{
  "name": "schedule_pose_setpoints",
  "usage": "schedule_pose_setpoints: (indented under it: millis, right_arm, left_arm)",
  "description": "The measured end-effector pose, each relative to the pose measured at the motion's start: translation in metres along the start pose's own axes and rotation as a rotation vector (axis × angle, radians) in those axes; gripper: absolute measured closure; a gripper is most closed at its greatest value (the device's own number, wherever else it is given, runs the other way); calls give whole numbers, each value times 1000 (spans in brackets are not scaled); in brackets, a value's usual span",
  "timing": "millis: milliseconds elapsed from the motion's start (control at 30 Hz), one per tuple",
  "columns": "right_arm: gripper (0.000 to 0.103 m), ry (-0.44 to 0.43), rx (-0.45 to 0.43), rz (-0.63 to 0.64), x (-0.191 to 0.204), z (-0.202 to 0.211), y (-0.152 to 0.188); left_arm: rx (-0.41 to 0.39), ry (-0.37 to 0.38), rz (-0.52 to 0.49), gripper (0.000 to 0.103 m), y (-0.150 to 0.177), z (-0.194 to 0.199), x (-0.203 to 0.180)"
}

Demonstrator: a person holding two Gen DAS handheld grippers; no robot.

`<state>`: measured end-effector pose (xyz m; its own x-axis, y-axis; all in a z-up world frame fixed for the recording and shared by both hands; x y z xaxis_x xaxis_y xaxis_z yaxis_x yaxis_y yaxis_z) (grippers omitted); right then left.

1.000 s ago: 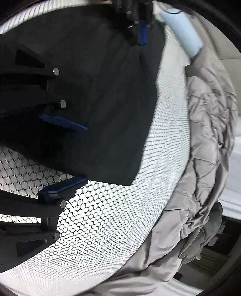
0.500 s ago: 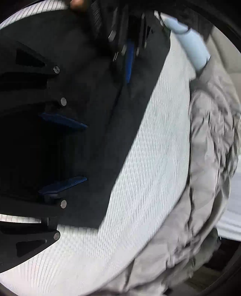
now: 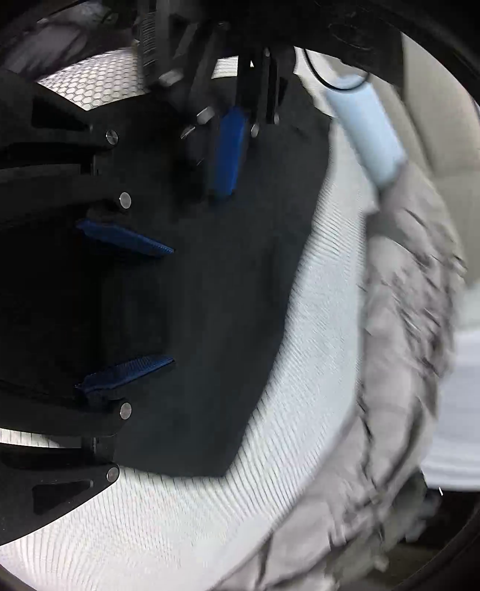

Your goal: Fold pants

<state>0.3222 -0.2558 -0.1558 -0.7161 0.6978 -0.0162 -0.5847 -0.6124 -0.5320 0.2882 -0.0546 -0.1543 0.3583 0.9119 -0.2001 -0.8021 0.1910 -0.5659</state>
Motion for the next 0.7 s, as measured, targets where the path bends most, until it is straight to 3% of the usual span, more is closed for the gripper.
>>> schedule_pose_setpoints:
  millis: [67,133,200,267,400,500,633,667,700]
  right_arm:
    - [47,57,58,34,-5,-15,14]
    - [46,105,51,36,-23,-7,24]
    - [45,168,53,-14,-51,7,37]
    - [43,175,58,-114,-81,17,55]
    - [43,0,-38,-346,-106,41,64]
    - [42,-140,-102,-477,-112,49,62]
    - [43,-314,-41,-567,-95,11,69]
    - [51,-331,-55,-571,-88,8,69]
    - [73,-347,-76,-576,-85,4,64]
  left_arm:
    - [-19,26,13,88,9,13,5]
    - [-21,38,44,86,20,25,11]
    - [-24,-1,58,86,31,34,21]
    - [-29,10,89,86,38,48,25]
    - [-109,-10,156,82,34,75,46]
    - [-99,-18,225,78,32,72,63]
    - [-69,-41,240,78,37,57,68]
    - [-71,-50,232,78,37,57,67]
    - [-71,-54,230,78,37,57,66]
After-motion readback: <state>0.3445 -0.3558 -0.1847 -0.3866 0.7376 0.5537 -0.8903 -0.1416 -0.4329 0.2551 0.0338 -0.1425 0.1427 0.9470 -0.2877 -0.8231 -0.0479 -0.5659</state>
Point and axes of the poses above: each gripper's, at about its wrist camera, not at the fingertips, and z roughly against the way its jaws point, x to its left, y to its underside, the point moved 10 cm from there along -z, roughly the way its jaws point, and after that the axes turned 4 degrees about z, right-handed, at the moved point
